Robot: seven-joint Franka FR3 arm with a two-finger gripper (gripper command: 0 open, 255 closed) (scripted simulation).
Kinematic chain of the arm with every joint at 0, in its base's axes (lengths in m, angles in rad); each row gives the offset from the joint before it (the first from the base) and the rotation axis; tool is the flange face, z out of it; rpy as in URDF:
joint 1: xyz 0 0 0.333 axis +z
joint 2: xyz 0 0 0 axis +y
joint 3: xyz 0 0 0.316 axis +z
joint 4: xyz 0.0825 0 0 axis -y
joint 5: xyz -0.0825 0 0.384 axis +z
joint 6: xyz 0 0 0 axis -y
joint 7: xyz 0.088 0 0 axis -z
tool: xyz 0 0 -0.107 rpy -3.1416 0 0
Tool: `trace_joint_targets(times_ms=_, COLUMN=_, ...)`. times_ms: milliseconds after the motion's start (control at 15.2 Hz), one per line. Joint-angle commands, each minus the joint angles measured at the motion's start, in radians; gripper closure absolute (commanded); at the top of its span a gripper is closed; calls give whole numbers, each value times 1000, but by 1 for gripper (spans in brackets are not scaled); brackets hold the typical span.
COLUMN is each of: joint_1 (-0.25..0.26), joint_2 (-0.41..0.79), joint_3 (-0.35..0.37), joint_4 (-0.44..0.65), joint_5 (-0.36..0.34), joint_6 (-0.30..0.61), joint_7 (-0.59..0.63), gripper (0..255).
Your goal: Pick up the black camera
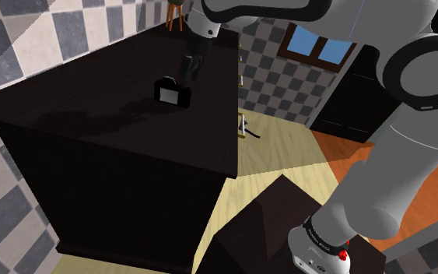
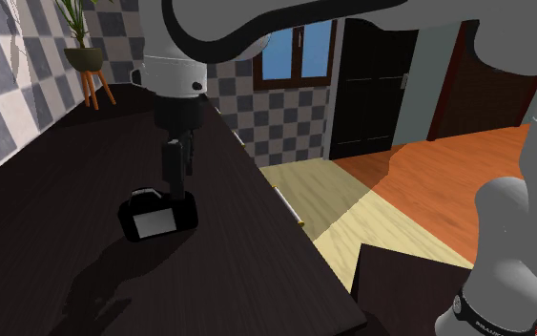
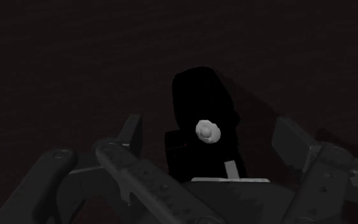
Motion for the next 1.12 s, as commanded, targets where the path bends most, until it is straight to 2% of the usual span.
trace_joint_targets(times_ms=0, joint_1=6, joint_2=24, joint_3=6, joint_4=16, joint_5=1, joint_6=12, joint_7=-6, gripper=0)
trace_joint_targets(times_ms=396, joint_1=6, joint_2=27, joint_3=6, joint_4=-68, joint_5=3, joint_6=99, joint_7=-12, gripper=0)
trace_joint_targets(times_ms=528, joint_1=6, joint_2=27, joint_3=6, joint_4=-68, joint_5=3, joint_6=99, joint_7=-12, gripper=0)
trace_joint_targets(times_ms=594, joint_1=6, joint_2=28, joint_3=6, joint_4=-66, joint_5=3, joint_6=99, joint_7=-12, gripper=255)
trace_joint_targets(times_ms=1056, joint_1=6, joint_2=28, joint_3=6, joint_4=-66, joint_5=3, joint_6=98, joint_7=-12, gripper=255)
